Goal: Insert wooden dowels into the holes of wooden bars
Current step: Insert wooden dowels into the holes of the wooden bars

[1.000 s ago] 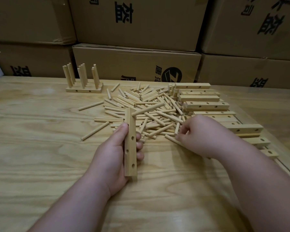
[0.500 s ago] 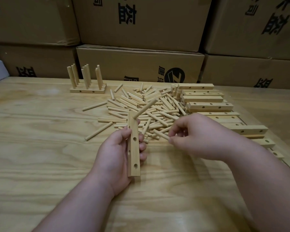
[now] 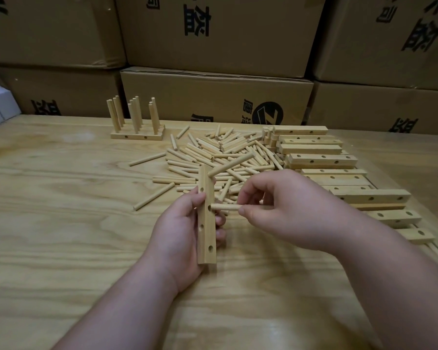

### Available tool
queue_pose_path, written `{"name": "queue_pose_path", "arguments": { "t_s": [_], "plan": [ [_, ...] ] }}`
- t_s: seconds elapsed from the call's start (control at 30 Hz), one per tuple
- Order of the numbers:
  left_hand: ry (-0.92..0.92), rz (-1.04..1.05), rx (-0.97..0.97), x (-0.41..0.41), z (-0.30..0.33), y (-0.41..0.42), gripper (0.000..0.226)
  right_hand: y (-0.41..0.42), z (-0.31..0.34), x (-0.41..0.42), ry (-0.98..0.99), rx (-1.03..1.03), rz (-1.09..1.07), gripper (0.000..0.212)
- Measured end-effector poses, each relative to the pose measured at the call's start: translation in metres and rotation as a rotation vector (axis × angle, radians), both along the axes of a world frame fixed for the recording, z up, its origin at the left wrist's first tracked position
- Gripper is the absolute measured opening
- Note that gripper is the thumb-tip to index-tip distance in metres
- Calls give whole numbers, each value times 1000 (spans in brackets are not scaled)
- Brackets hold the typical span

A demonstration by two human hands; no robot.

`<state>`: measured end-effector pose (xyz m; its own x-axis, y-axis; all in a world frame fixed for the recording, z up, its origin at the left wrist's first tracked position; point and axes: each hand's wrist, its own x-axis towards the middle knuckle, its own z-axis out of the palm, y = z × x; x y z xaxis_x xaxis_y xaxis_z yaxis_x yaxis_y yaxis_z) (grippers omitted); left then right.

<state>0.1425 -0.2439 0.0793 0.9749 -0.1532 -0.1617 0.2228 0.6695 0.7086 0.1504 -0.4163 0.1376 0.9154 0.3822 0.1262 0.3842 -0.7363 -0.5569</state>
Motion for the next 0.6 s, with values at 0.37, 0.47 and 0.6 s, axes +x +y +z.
{"name": "queue_pose_path", "arguments": {
  "t_s": [0.37,0.47,0.6],
  "plan": [
    [16,47,39,1,-2,-2,44,7,-1,-5,-94,59,-28,5],
    [35,61,33,1,-3,-2,46,12,-4,-6,-123,45,-53,9],
    [50,69,47,1,-4,-2,43,16,-5,-8,-200,0,-63,12]
  ]
}}
